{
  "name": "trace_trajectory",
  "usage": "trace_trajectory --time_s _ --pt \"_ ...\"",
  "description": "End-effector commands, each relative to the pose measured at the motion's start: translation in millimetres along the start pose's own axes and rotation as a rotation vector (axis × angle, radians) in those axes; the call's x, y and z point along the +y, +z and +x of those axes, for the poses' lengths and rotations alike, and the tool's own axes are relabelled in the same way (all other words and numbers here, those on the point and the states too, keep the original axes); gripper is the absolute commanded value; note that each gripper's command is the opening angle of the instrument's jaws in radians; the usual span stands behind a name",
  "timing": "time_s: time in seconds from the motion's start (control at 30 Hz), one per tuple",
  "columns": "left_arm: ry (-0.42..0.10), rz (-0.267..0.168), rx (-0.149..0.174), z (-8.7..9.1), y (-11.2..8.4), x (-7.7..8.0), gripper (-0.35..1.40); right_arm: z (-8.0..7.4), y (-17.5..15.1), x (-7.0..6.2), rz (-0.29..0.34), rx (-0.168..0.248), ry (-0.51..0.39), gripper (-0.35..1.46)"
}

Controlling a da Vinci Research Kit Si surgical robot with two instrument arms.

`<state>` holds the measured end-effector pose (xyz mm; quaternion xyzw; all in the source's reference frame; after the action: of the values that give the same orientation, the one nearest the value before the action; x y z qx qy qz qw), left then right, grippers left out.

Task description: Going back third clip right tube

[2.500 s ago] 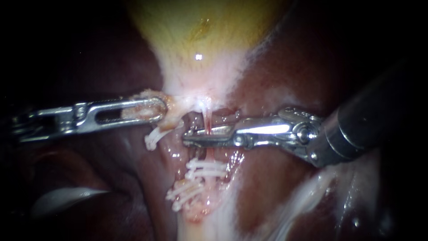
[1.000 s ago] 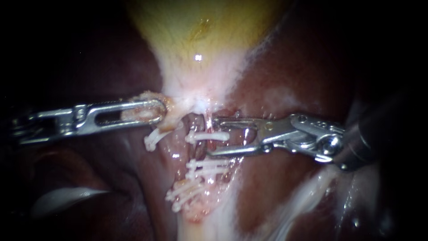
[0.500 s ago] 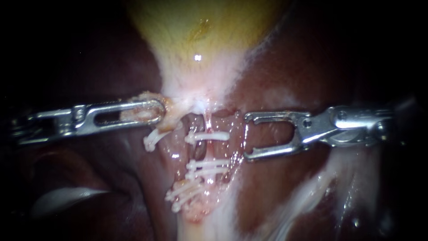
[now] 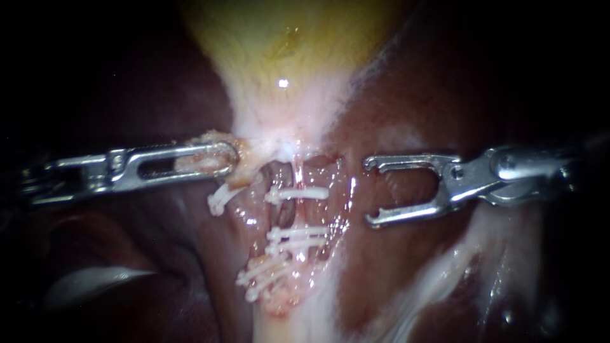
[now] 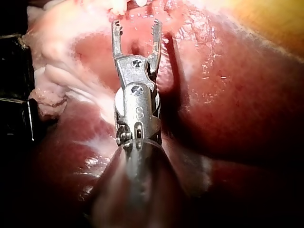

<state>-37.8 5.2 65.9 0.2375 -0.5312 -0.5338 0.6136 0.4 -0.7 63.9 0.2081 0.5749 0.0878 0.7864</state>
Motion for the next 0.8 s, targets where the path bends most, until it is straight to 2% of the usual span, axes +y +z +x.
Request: trace_trajectory --time_s 0.03,0.23,0.5,0.8 --pt "0.000 -0.004 0.003 0.1 0.2 0.2 -0.35 0.0 0.0 0.0 0.001 0.000 0.000 0.50" --pt "-0.017 -0.008 0.011 1.1 2.3 1.7 -0.35 0.0 -0.2 -0.1 0.002 0.000 0.000 0.50" --pt "-0.013 -0.001 0.025 1.9 5.8 2.3 -0.35 0.0 -0.2 -0.2 0.002 0.000 0.000 0.50" --pt "-0.021 -0.001 0.034 2.4 6.2 2.8 -0.35 0.1 -0.3 -0.2 0.002 0.000 0.000 0.50"
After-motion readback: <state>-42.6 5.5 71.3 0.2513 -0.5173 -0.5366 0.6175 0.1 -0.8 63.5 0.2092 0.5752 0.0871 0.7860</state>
